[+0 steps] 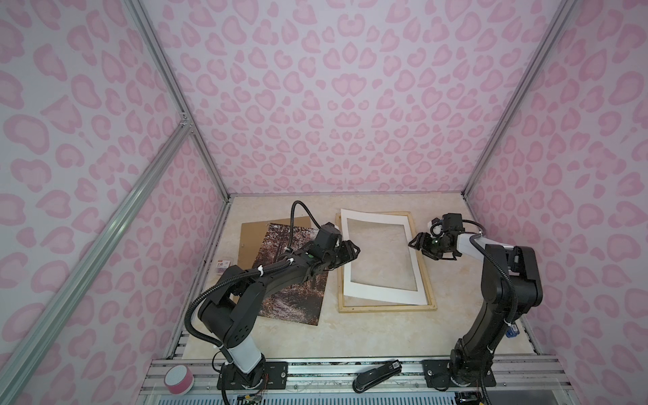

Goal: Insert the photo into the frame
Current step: 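Press the white mat flat into the frame and open the left gripper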

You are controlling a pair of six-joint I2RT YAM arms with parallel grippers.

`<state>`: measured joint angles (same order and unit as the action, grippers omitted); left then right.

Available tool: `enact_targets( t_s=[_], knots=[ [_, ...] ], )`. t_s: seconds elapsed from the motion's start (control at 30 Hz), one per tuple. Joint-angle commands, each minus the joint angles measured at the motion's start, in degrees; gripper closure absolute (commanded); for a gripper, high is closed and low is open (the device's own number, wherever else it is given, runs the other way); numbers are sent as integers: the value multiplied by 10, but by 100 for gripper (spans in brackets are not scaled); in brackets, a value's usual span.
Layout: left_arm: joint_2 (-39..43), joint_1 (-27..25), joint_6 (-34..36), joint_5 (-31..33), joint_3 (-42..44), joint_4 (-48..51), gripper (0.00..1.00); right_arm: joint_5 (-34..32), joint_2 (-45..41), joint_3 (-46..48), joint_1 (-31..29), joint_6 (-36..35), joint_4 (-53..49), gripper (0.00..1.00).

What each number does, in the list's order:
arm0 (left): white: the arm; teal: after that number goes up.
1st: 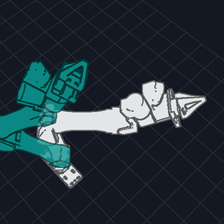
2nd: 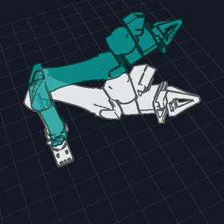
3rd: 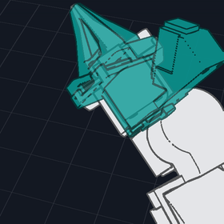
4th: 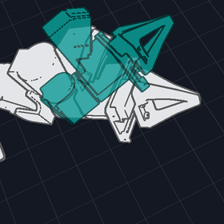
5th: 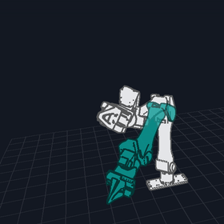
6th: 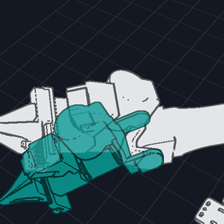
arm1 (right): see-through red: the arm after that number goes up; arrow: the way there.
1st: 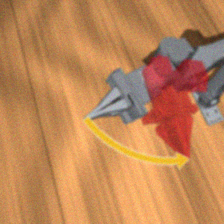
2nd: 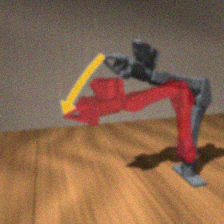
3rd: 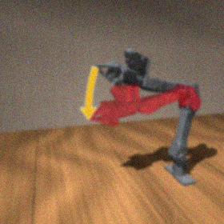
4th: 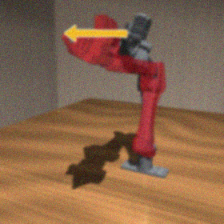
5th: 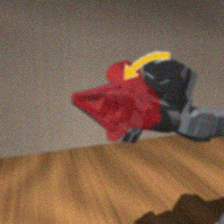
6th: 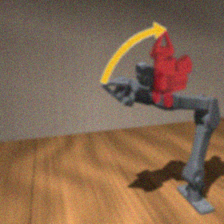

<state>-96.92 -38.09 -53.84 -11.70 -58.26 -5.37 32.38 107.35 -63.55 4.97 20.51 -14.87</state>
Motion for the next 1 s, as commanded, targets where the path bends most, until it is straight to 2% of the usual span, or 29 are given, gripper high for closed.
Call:
enact_targets(
  t_s=[0.0, 0.3, 0.6, 0.97],
  knots=[
    [2, -4, 4, 8, 1, 4, 38, -6, 0, -3, -1, -3, -5, 34],
    [-5, -17, -5, 24, 1, 18, 38, -6, 1, -2, -1, -4, -3, 35],
    [3, -17, 22, 101, -28, 120, 38, -7, -1, -2, 1, -6, -5, 35],
    [10, -14, 36, 119, -32, 143, 37, -8, -7, -2, 2, -9, -9, 35]
  ],
)
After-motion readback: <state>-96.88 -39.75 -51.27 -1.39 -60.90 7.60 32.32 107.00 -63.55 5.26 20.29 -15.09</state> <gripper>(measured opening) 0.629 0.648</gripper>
